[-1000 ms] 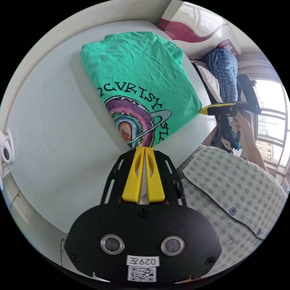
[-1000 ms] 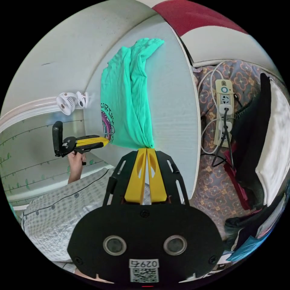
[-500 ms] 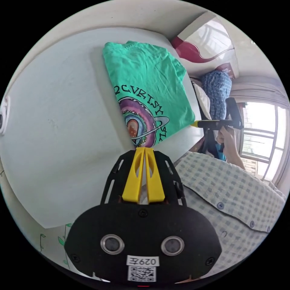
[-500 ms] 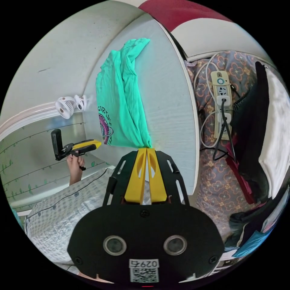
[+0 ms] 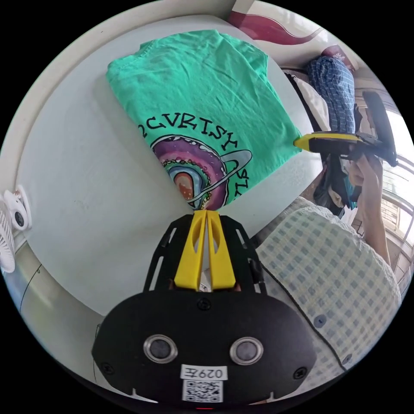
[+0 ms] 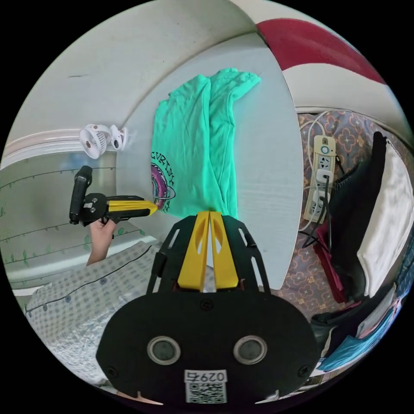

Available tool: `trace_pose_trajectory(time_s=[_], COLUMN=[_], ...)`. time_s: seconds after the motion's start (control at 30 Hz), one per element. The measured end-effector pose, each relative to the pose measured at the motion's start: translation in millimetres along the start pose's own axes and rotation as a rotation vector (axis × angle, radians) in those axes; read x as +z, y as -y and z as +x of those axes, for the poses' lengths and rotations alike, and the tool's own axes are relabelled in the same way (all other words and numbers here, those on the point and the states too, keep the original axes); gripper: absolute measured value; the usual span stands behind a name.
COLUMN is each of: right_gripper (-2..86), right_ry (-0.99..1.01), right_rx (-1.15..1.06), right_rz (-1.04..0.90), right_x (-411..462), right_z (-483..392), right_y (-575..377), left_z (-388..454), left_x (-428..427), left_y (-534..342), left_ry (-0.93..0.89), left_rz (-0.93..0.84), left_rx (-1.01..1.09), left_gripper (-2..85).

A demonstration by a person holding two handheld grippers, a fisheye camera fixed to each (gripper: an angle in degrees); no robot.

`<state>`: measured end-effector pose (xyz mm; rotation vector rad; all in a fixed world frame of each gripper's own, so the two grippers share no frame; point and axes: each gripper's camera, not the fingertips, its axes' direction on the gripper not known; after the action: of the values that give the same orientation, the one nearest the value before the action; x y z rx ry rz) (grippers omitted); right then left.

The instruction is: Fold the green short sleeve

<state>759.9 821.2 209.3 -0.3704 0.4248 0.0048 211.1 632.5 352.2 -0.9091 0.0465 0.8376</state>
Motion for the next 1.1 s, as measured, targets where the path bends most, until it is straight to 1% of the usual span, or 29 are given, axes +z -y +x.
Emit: trace_pose_trajectory(time_s=[0.13,0.3,0.4,0.63,0.77,0.83,0.87,0.93,0.97,1.1], right_gripper=[-0.4,-0.4,-0.4,-0.4,-0.4,-0.4,-0.5,-0.6,-0.6,-0.5], right_ry=[0.051,-0.017,-0.028,-0.153,-0.225,-0.3,-0.323,-0.412,-0.411,-0.415], right_rx=[0.056,-0.04,-0.056,-0.067,-0.152,-0.212,-0.218,-0.199,-0.204,-0.217], right_rz=[0.013,0.062,0.047,0.015,0.125,0.16,0.141,-0.018,0.011,0.017], right_x=[-0.4,-3.1,5.5,20.7,8.6,12.9,18.3,54.3,53.4,67.6], right_z=[-1.8,-37.9,-53.2,-95.8,-134.6,-159.9,-164.1,-170.0,-174.3,-189.8], right_y=[-2.3,-6.0,-0.6,4.3,1.2,6.8,10.5,28.8,29.4,33.5], left_z=[10.0,28.8,40.0,60.2,64.2,65.8,66.2,67.1,67.3,67.3], left_x=[6.4,12.1,15.9,24.8,27.4,28.8,29.1,30.2,30.5,32.0], left_y=[15.5,16.9,22.6,43.6,49.3,52.1,52.8,55.8,56.6,61.7], left_ry=[0.013,0.076,0.113,0.169,0.166,0.159,0.158,0.149,0.148,0.128], left_rz=[-0.048,-0.01,-0.018,-0.087,-0.094,-0.094,-0.094,-0.097,-0.099,-0.107], left_rx=[0.021,0.048,0.051,0.059,0.062,0.064,0.064,0.066,0.066,0.064], left_gripper=[-1.0,-1.0,-1.0,-1.0,-1.0,-1.0,-1.0,-1.0,-1.0,-1.0])
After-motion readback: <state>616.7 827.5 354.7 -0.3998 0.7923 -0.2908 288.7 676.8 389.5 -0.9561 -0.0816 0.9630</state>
